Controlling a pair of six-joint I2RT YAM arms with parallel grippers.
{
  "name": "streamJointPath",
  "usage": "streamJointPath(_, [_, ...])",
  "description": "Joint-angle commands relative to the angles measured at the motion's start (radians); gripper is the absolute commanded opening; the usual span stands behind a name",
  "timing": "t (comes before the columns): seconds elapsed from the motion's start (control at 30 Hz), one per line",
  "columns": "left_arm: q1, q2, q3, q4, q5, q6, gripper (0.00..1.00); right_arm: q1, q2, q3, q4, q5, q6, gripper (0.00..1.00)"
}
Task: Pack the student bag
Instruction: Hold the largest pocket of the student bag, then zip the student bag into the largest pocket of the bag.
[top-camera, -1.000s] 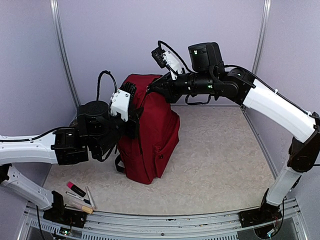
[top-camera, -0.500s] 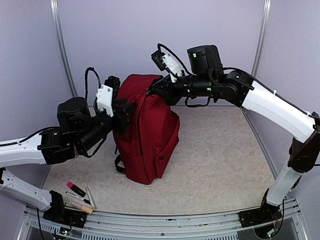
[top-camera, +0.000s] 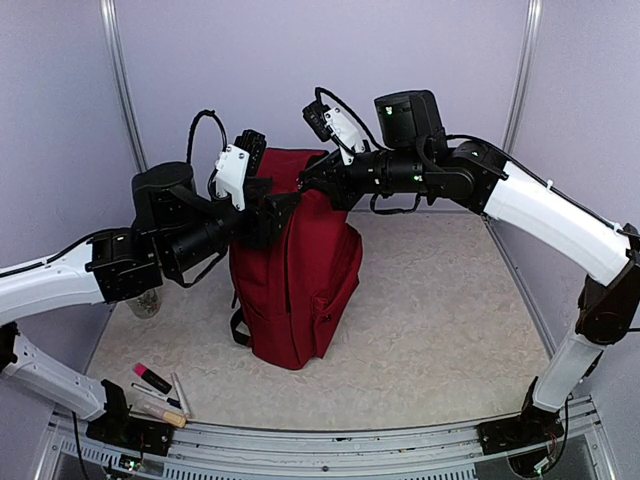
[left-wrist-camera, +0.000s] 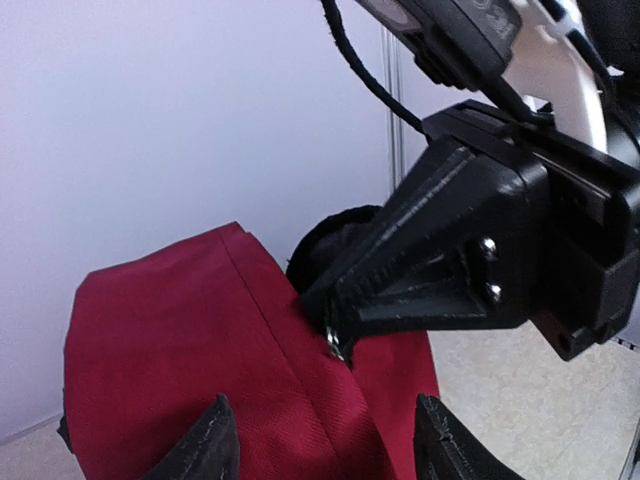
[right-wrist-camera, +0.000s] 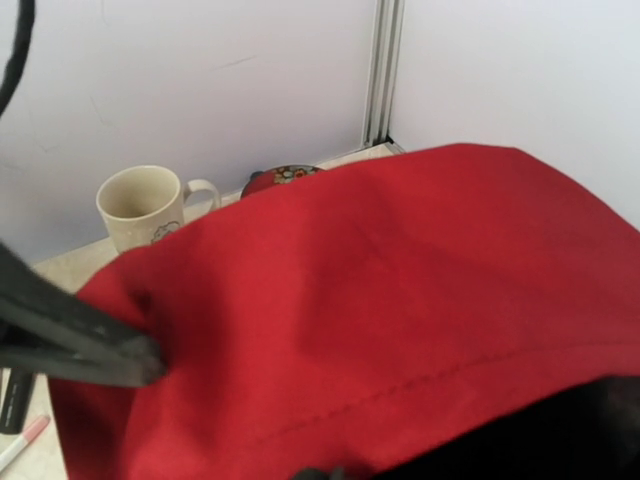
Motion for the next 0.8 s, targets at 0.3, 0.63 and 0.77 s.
streamJointPath(0.3, [0.067, 0.103, 0.097, -0.104, 0.088, -0.035, 0.47, 0.006, -0.025, 0.004, -0.011, 0.036, -0.001, 0.00])
streamJointPath(0.63, [0.076, 0.021, 0.024, -0.051, 0.078, -0.061, 0.00, -0.108, -0.079, -0.029, -0.042, 0.124, 0.041, 0.00])
streamJointPath(0.77, [0.075, 0.003, 0.014, -0.062, 0.099, -0.063, 0.00, -0.215, -0.099, -0.034, -0.027, 0.123, 0.039, 0.00])
